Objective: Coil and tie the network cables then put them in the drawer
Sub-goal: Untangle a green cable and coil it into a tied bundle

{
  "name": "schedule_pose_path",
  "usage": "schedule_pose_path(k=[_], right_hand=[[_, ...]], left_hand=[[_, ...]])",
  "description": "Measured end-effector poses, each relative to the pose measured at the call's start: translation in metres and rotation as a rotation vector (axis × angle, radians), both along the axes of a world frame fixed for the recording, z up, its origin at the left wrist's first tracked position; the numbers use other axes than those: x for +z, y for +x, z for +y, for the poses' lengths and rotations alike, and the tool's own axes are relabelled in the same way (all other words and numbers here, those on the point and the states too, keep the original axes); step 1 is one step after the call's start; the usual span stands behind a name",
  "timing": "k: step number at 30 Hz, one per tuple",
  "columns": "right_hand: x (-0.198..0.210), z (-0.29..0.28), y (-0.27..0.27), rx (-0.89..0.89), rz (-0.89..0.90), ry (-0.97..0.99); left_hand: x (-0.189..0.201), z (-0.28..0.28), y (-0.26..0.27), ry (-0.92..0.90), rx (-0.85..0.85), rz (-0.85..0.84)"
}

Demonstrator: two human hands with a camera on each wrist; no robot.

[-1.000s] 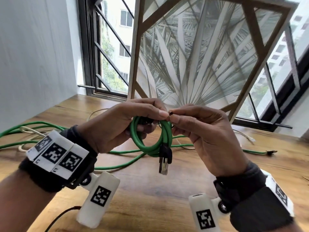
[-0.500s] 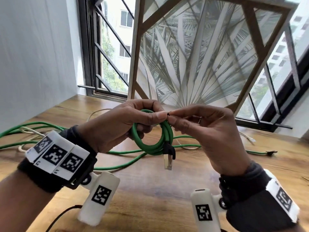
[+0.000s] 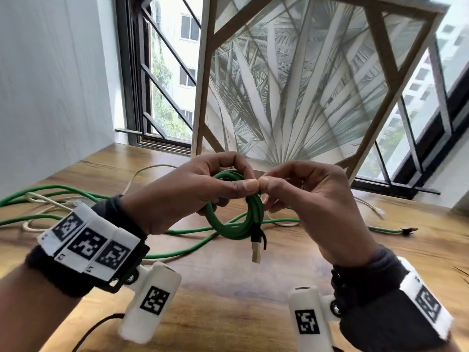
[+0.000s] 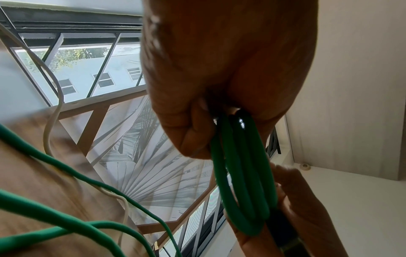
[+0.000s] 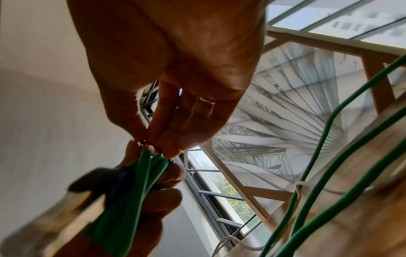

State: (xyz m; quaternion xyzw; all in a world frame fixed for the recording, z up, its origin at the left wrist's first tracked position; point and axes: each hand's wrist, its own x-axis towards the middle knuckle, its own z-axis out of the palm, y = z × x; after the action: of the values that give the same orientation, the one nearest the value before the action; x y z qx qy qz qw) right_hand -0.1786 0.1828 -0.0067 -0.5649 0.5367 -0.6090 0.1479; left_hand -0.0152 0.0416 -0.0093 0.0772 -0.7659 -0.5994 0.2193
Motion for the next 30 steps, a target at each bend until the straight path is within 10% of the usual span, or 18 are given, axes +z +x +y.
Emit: schedule_pose_path(k=[20,30], right_hand=[[-0.007,-0.004,-0.002,-0.420,0.409,0.035],[-0.017,-0.011,0.017,-0.200,0.444,-0.001]], left_hand=[[0.001,-0.001,-0.002,-0.043,0.065,-0.171],[-0.014,-0.007,-0.012,-0.155,0.277,-0.067]])
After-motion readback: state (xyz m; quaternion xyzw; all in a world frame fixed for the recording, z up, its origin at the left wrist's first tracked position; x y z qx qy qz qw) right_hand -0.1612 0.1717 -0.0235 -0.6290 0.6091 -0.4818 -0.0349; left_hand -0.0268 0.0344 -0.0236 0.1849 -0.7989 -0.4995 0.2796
